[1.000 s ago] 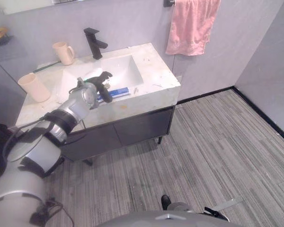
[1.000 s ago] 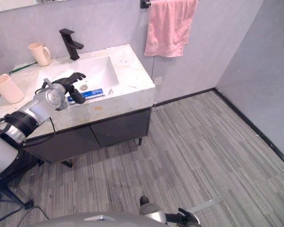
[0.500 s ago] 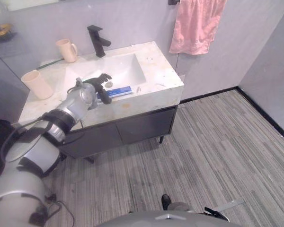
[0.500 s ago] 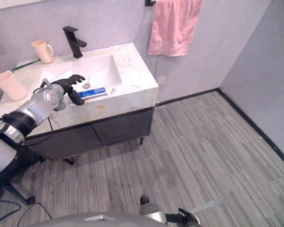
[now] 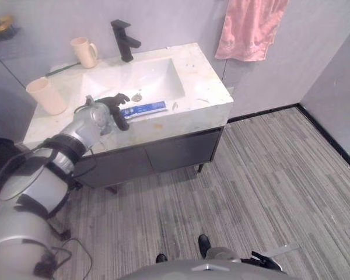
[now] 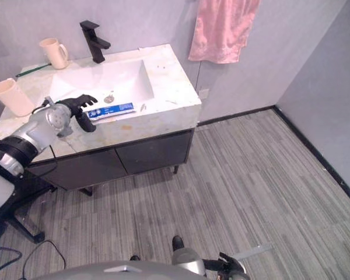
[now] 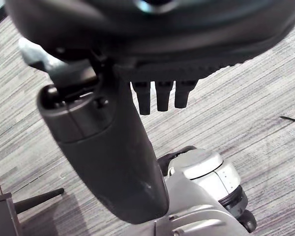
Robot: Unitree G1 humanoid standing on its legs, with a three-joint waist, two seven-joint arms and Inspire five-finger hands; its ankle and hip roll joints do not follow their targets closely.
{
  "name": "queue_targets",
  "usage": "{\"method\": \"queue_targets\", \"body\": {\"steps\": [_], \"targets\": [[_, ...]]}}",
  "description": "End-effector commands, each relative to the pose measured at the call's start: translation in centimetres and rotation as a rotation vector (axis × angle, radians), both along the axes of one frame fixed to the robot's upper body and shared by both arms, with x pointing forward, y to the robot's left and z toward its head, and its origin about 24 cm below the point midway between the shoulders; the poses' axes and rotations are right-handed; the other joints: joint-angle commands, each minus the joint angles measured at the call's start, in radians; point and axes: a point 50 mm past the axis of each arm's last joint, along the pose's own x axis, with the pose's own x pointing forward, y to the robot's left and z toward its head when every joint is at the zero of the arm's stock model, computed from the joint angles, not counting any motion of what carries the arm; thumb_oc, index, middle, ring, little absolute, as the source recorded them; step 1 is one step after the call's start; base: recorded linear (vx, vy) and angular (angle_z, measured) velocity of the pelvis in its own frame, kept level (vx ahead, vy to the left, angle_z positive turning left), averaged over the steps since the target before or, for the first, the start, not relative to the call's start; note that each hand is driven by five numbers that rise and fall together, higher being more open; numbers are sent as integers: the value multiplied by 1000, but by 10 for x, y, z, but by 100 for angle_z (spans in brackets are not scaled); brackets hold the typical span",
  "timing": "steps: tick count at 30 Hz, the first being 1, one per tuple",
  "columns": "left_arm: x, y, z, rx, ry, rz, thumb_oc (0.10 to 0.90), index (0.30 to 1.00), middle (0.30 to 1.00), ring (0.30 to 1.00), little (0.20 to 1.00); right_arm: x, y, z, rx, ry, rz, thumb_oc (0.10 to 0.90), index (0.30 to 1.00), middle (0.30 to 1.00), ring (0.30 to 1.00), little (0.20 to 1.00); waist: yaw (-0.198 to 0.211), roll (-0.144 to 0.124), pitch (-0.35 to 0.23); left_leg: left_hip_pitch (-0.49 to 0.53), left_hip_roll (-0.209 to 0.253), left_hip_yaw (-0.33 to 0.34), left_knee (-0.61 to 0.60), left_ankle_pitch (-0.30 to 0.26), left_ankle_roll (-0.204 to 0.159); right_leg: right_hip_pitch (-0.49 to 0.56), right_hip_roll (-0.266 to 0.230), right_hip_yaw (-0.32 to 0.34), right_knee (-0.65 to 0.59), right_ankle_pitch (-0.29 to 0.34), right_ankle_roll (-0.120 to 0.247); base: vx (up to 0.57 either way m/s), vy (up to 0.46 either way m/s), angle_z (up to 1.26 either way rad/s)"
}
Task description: Organize the bathroom.
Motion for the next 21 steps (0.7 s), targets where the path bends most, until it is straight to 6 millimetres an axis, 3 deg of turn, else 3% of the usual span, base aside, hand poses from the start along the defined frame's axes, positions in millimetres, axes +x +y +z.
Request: {"method": "queue_targets", "body": {"steps": [1,21], "targets": [[14,14,116,68,-336,46,800,900,900,900,900,6,-12,5,-36,-42,-16,800,900,900,900,900,-10,-11,-23,-41,-71,22,89,-40,94,-1,2,-2,111,-83,27,0,0,0],[11,17,144,3,-405,37,800,900,900,900,900,7,-14,5,-35,-40,-14,800,900,900,900,900,-8,-4,-31,-37,-69,34,82,-35,89,5,4,-4,106,-81,25,0,0,0]]}}
